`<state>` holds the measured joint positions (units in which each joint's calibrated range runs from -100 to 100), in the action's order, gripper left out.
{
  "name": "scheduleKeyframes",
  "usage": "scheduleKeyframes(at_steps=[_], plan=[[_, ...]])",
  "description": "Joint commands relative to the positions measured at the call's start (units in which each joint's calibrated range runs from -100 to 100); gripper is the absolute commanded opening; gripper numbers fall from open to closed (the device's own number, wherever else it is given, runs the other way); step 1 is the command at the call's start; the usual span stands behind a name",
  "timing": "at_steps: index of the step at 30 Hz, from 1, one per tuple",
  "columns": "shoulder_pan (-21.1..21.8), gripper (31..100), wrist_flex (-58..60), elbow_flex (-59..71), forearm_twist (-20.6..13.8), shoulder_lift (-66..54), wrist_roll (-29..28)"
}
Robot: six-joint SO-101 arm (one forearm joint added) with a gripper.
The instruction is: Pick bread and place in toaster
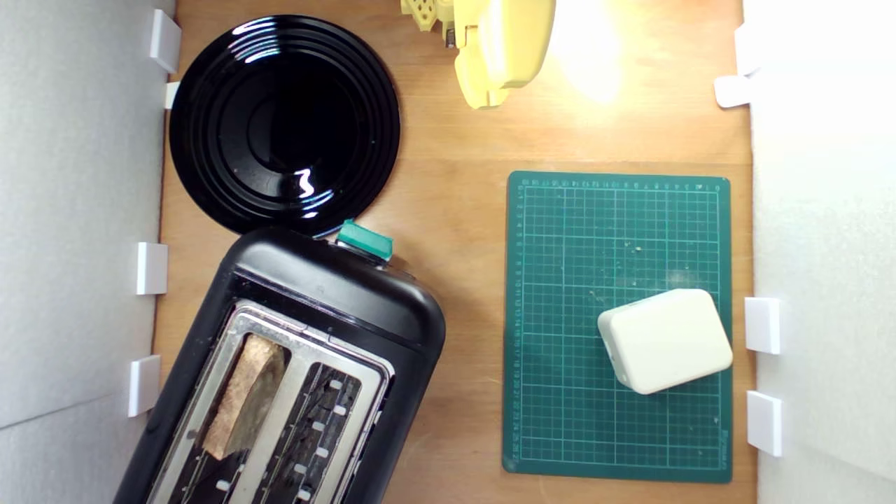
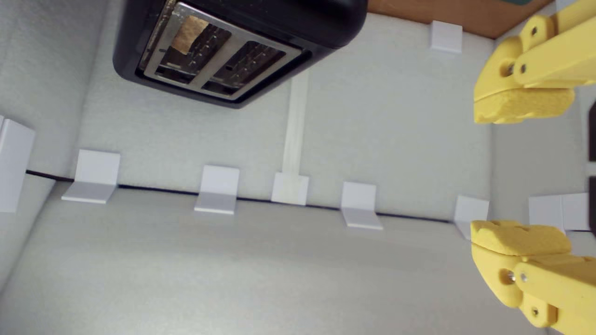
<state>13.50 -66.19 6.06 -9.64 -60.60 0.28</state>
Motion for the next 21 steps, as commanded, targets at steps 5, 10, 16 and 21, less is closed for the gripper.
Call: scheduleKeyframes(at_steps=[5,10,16,21], plan=[[0.3,68.1,0.3,15.5,4.7,-10.0,0.4],[1.3,64.0,0.3,26.1,7.2,-16.2,2.9],[1.3,56.4,0.4,35.4,7.2,-22.2,3.3],[1.3,49.2,0.5,41.6,7.2,-26.3,3.4]])
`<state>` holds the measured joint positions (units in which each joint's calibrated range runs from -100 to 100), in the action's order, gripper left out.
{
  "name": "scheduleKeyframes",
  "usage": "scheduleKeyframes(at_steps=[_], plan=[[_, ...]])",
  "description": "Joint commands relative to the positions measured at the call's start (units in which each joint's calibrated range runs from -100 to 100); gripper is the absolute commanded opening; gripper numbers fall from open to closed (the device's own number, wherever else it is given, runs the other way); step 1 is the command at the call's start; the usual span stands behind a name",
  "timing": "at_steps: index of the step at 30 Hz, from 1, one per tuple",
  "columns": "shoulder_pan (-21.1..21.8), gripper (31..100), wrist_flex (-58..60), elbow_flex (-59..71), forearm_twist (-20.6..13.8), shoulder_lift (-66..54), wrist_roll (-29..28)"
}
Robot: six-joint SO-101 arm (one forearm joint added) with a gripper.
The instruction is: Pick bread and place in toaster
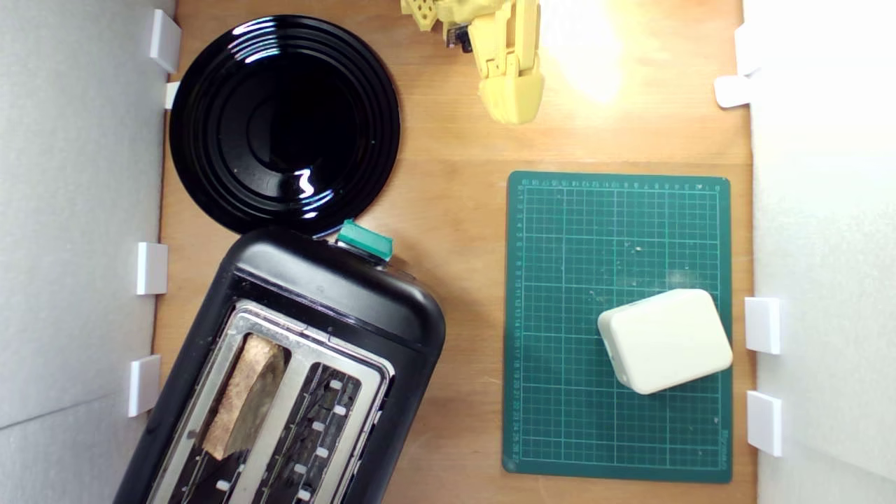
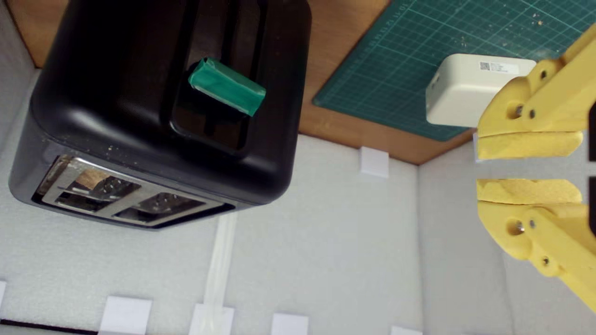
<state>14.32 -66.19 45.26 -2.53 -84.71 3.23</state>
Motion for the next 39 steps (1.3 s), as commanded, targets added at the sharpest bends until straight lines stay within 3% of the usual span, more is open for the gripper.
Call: scheduleKeyframes(at_steps=[1,30,39], plan=[[0.5,48.3,0.5,3.4,0.1,-3.1,0.4],[0.4,34.1,7.6,31.5,-0.2,-14.0,1.1],[0.7,34.0,8.1,38.6,0.4,-14.1,2.1]])
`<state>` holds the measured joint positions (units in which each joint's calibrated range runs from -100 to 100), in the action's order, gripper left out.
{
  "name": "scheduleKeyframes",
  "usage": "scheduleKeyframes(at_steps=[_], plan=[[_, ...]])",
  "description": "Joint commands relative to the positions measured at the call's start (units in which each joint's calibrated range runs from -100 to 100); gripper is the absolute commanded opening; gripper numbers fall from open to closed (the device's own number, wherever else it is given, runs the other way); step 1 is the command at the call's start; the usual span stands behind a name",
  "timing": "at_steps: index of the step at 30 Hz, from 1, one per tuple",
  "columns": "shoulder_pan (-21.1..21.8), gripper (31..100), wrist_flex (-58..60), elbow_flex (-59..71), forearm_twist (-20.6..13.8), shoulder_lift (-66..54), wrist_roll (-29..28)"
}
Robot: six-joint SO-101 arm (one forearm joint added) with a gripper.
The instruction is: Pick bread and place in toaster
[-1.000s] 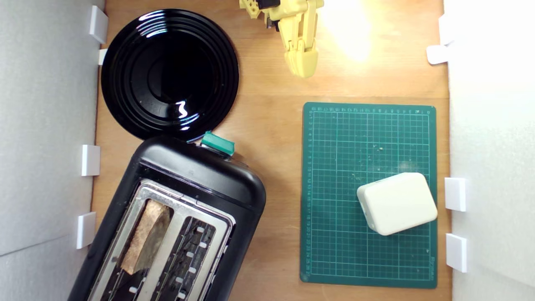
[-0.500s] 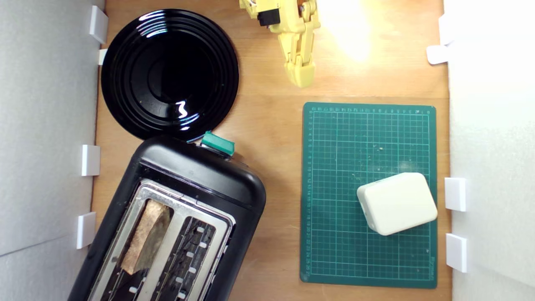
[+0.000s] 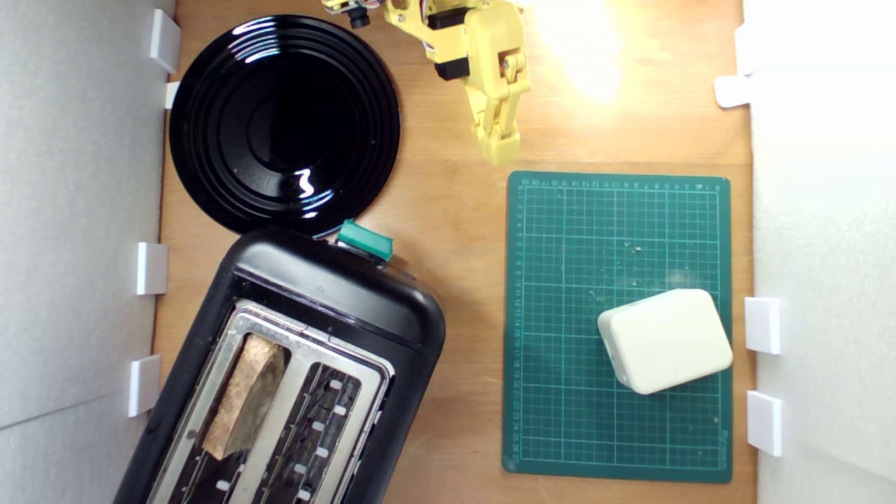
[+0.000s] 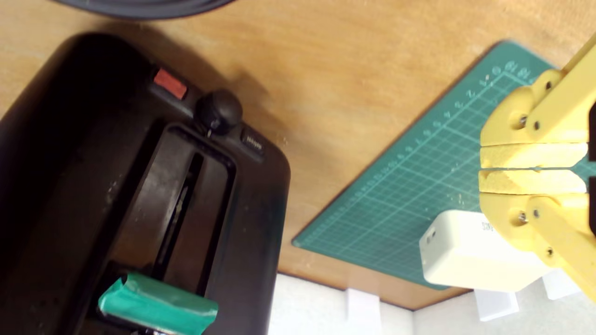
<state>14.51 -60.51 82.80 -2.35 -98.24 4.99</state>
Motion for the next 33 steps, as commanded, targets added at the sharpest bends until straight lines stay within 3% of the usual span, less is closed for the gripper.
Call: scheduleKeyframes(at_steps=[1,14,33], plan=[[0.7,34.0,3.2,2.0,0.3,-0.7,0.3],[1.5,34.0,10.8,11.8,0.3,-0.8,0.4],[2.9,34.0,10.8,15.7,0.4,-0.8,-0.1]])
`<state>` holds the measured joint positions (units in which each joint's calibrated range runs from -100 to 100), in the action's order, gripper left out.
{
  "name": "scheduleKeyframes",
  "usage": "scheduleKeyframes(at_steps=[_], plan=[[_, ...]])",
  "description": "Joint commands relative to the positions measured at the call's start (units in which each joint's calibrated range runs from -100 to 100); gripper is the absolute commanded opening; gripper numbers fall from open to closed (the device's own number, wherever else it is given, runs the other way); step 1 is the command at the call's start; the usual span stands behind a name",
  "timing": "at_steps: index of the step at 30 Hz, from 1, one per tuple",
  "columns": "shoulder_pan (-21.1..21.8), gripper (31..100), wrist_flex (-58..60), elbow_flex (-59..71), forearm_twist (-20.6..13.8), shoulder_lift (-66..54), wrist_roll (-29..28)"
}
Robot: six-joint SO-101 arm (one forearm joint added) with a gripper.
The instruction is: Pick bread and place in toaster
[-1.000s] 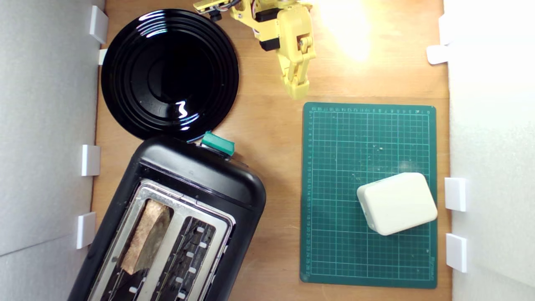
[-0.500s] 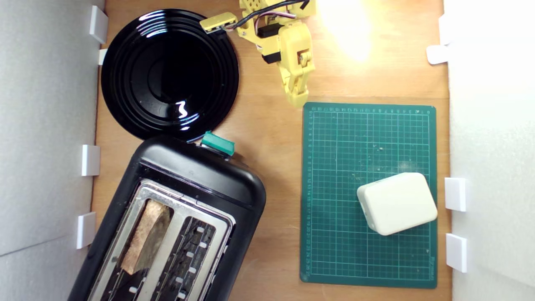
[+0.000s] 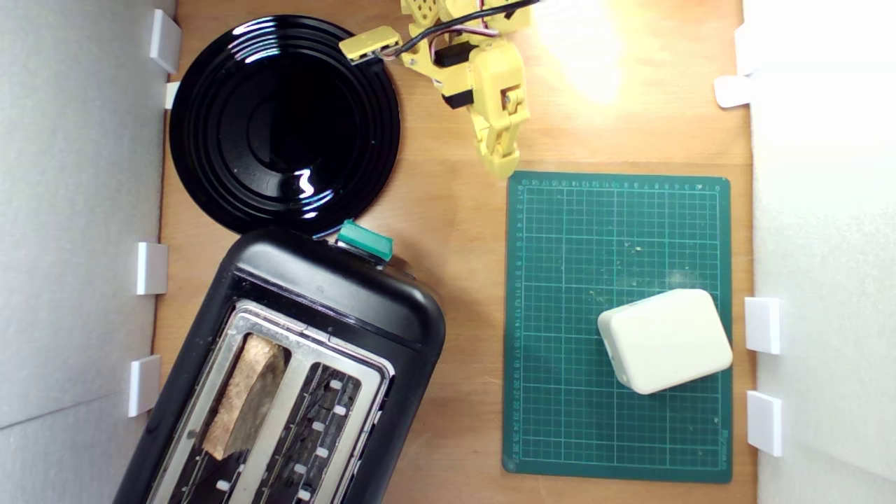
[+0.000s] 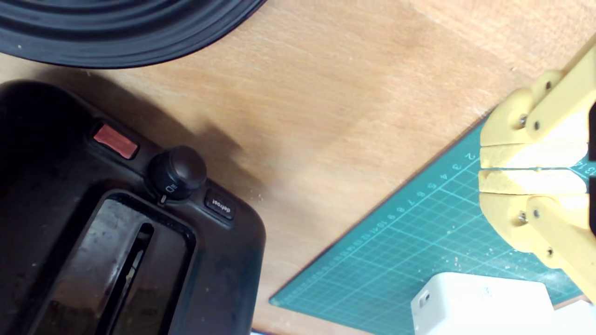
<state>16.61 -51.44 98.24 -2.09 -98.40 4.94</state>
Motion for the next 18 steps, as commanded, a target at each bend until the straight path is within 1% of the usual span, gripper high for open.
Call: scheduleKeyframes(at_steps=[1,4,8,10,18], plan=[[0.8,34.0,1.6,0.2,0.1,-0.6,-0.1],[0.8,34.1,1.4,0.2,0.1,-0.4,-0.2],[0.9,33.6,1.3,0.2,2.9,-0.3,-0.1],[0.9,33.4,1.3,0.0,2.1,-0.3,0.2],[0.6,33.3,1.3,0.1,2.1,-0.2,0.2]])
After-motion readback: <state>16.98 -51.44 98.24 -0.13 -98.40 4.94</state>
